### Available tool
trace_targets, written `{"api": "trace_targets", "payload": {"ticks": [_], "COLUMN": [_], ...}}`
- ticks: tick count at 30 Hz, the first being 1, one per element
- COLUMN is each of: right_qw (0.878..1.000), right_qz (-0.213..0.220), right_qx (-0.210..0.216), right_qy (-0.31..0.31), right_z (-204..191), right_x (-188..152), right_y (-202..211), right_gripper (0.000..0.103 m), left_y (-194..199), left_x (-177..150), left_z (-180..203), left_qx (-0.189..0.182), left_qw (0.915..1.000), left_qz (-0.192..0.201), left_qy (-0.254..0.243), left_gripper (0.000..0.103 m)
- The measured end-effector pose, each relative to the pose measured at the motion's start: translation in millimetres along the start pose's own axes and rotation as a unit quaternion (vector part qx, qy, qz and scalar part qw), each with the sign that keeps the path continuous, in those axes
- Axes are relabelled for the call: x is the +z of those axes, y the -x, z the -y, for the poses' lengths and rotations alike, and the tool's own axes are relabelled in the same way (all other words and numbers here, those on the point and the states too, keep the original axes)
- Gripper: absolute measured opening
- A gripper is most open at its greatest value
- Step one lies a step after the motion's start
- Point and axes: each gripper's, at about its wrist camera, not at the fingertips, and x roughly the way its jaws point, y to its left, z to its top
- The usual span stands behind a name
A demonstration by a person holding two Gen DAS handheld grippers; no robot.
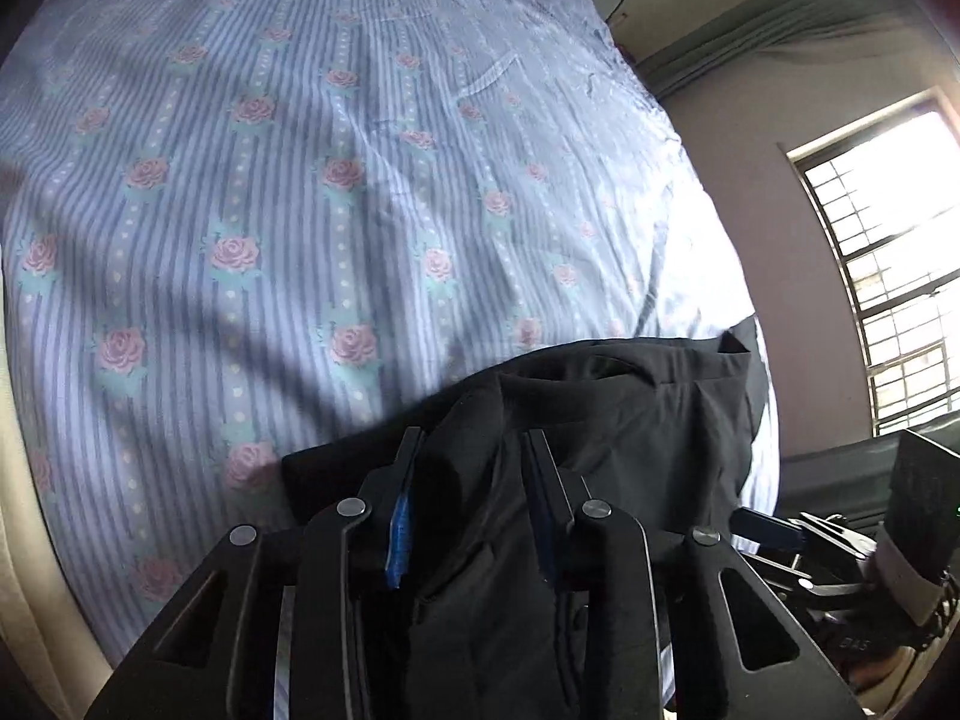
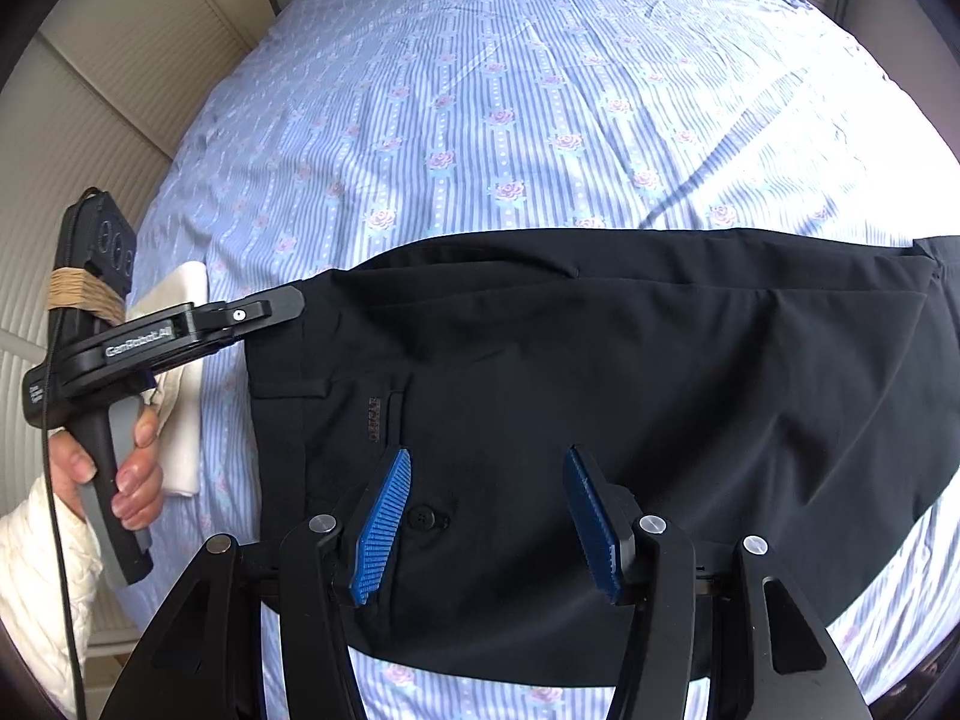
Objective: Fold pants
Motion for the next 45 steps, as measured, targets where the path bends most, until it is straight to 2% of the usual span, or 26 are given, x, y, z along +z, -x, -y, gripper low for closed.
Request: {"api": "trace_targets", "payload": {"ticks": [2, 4, 7, 11, 12, 16, 17, 18, 19, 20, 22, 28, 31, 35, 40, 43, 45], "right_qw": [1.000, 1.000, 1.000, 0.999, 0.999, 0.998, 0.997, 0.997, 0.997, 0.996, 0.994, 0.988, 0.983, 0.974, 0.964, 0.961, 0.963], "right_qz": [0.001, 0.006, 0.015, 0.032, 0.037, 0.053, 0.056, 0.060, 0.067, 0.076, 0.093, 0.142, 0.167, 0.210, 0.250, 0.263, 0.259], "right_qx": [0.000, 0.000, 0.002, -0.001, -0.004, -0.028, -0.033, -0.038, -0.044, -0.046, -0.051, -0.056, -0.065, -0.071, -0.069, -0.048, -0.029], "right_qy": [0.005, 0.008, 0.015, 0.029, 0.032, 0.034, 0.031, 0.027, 0.021, 0.017, 0.008, -0.018, -0.028, -0.051, -0.065, -0.067, -0.066], "right_z": [-3.4, -6.7, -10.9, -15.4, -15.9, -13.8, -11.4, -7.8, -3.1, 1.4, 14.3, 67.5, 101.8, 159.2, 246.6, 309.7, 352.0], "right_x": [0.6, 1.4, 1.3, -2.0, -3.4, -8.1, -9.4, -10.0, -12.1, -14.6, -20.8, -47.2, -60.2, -76.4, -89.7, -93.2, -92.2], "right_y": [0.7, 3.9, 10.4, 21.9, 24.8, 34.0, 37.3, 41.1, 47.7, 54.8, 71.9, 138.3, 175.2, 225.1, 271.9, 289.2, 295.4], "right_gripper": [0.055, 0.055, 0.055, 0.055, 0.055, 0.055, 0.055, 0.055, 0.055, 0.055, 0.055, 0.055, 0.055, 0.055, 0.055, 0.055, 0.055], "left_y": [-5.5, -1.2, 24.0, 26.2, 19.9, 6.4, 11.0, 19.1, 30.0, 42.1, 62.7, 107.2, 111.2, 95.6, 49.3, 9.3, -16.0], "left_x": [0.6, -4.2, -14.3, -17.9, -16.4, -8.7, -8.5, -9.6, -12.1, -15.7, -21.4, -38.2, -48.6, -59.3, -73.3, -80.2, -81.7], "left_z": [-2.8, 3.5, 10.5, -17.1, -20.2, -4.1, 2.6, 11.3, 23.6, 39.1, 69.7, 184.9, 248.5, 328.4, 425.7, 483.4, 519.3], "left_qx": [0.014, 0.024, 0.024, 0.039, 0.043, 0.110, 0.127, 0.154, 0.181, 0.195, 0.195, 0.139, 0.106, 0.083, 0.090, 0.100, 0.092], "left_qw": [0.9997, 0.9995, 0.9997, 0.9987, 0.9984, 0.9932, 0.9912, 0.9877, 0.9823, 0.9776, 0.9728, 0.9635, 0.9550, 0.9496, 0.9459, 0.9464, 0.9442], "left_qz": [-0.003, -0.005, 0.006, -0.007, -0.013, -0.036, -0.031, -0.016, 0.006, 0.028, 0.050, 0.112, 0.129, 0.132, 0.131, 0.124, 0.126], "left_qy": [0.021, 0.019, 0.005, 0.032, 0.035, -0.010, -0.015, -0.026, -0.047, -0.074, -0.114, -0.199, -0.245, -0.272, -0.283, -0.281, -0.290], "left_gripper": [0.025, 0.014, 0.013, 0.014, 0.016, 0.026, 0.031, 0.049, 0.059, 0.060, 0.063, 0.063, 0.064, 0.064, 0.064, 0.064, 0.064]}}
